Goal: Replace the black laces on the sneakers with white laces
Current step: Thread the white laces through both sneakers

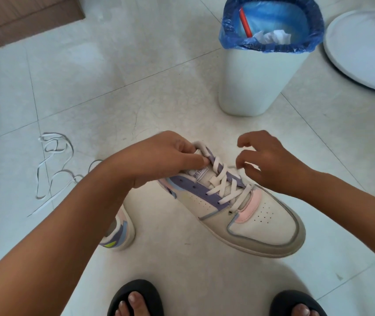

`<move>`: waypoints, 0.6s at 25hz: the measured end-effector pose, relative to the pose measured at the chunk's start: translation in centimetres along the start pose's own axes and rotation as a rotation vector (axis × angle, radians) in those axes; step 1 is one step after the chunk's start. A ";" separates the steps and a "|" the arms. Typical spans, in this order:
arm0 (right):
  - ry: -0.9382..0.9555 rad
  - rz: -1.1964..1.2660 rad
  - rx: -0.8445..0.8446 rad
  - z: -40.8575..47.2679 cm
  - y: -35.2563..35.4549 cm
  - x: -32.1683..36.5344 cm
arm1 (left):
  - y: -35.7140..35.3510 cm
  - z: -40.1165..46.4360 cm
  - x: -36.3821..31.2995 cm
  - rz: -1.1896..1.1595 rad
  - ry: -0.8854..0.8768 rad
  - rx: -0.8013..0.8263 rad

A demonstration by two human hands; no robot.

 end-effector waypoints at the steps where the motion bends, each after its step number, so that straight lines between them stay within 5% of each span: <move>1: -0.175 0.174 0.053 -0.1 0.1 -0.5 | -0.1 0.0 0.1 -0.017 0.008 0.001; 5: -0.566 0.678 -0.022 0.0 1.2 0.5 | -0.8 0.7 0.3 -0.089 0.022 -0.087; 15: -0.859 0.637 0.074 -0.5 -2.3 1.7 | -3.9 1.9 2.3 -0.301 0.139 -0.171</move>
Point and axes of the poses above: each hand's wrist, its own z-axis towards the middle knuckle, its own y-axis out of the back of the hand, x = y × z, the point moved 5 cm from there along z, towards the middle knuckle, and after that the axes turned 2 degrees about -z, right-handed, at the moved point
